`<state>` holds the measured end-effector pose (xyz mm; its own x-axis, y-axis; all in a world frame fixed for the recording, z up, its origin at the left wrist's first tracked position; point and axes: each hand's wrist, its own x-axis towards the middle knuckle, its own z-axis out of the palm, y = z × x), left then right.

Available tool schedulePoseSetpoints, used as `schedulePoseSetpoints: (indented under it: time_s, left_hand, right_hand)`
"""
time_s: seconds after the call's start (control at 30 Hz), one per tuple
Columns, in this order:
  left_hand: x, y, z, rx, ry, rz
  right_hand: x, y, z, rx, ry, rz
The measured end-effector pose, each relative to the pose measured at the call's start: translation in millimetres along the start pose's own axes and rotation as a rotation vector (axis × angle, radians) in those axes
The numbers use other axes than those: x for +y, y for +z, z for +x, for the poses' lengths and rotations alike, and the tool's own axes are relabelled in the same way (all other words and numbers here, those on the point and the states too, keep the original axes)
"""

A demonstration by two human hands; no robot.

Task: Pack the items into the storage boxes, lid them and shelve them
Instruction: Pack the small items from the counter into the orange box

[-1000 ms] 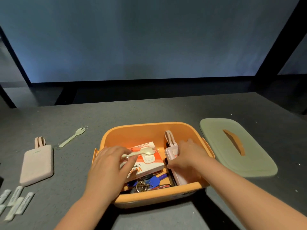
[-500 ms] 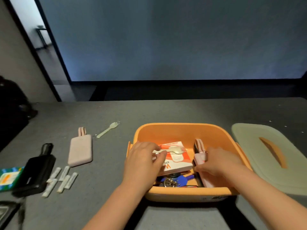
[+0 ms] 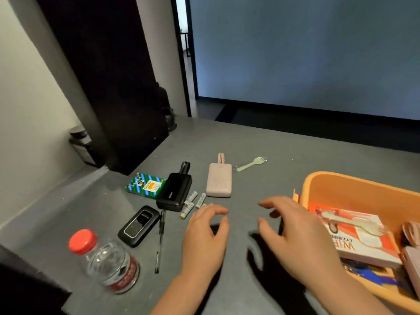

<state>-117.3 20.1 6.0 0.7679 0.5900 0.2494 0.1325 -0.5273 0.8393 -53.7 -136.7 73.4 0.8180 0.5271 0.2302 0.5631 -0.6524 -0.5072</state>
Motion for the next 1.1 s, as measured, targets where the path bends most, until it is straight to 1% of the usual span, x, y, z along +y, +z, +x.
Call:
schedulePoseSetpoints:
  time_s: [0.1,0.17,0.27,0.33,0.4,0.5,0.6,0.7,0.8,0.87,1.0,1.1]
  left_hand:
    - [-30.2,-22.0,2.6,0.009,-0.056,0.119]
    - [-48.8,-32.9,12.2,0.027,-0.075,0.202]
    - [-71.5,-40.5,31.4,0.042,-0.136,0.256]
    - [-81.2,-39.7,41.8,0.029,-0.138,0.271]
    - [-86.7,-36.4,50.9,0.031,-0.1,0.296]
    - [-90.6,-30.9,63.0,0.041,-0.041,0.286]
    - [-96.1,-25.0,70.5,0.052,-0.015,0.282]
    - [-99.9,-18.7,75.1,0.036,0.031,0.286]
    - [-102.2,-13.5,80.6,0.001,0.083,0.297]
    - [-103.4,-12.6,83.3,-0.052,0.105,0.318]
    - [-101.8,-10.7,84.5,-0.208,0.181,0.457]
    - [-106.6,-1.9,85.5,-0.289,0.197,0.657]
  right_hand:
    - [-10.1,42.6,9.6,-0.095,-0.034,0.024]
    - [-12.6,69.6,24.4,-0.168,-0.006,0.016]
    - [-16.9,112.6,50.6,-0.266,0.038,-0.004]
    - [-19.7,137.2,64.6,-0.295,0.063,-0.013]
    - [-21.4,156.9,74.1,-0.309,0.075,-0.03]
    - [-22.0,176.4,81.6,-0.257,0.077,-0.058]
    - [-22.3,185.7,85.6,-0.193,0.082,0.007]
    - [-20.7,188.6,86.5,-0.185,0.055,0.059]
    - [-13.8,183.7,85.5,-0.224,0.041,0.065]
    - [-7.6,177.4,83.6,-0.258,0.05,0.065]
    - [4.5,170.8,76.4,-0.231,0.062,0.095]
    - [9.1,166.8,70.3,-0.224,0.066,0.102]
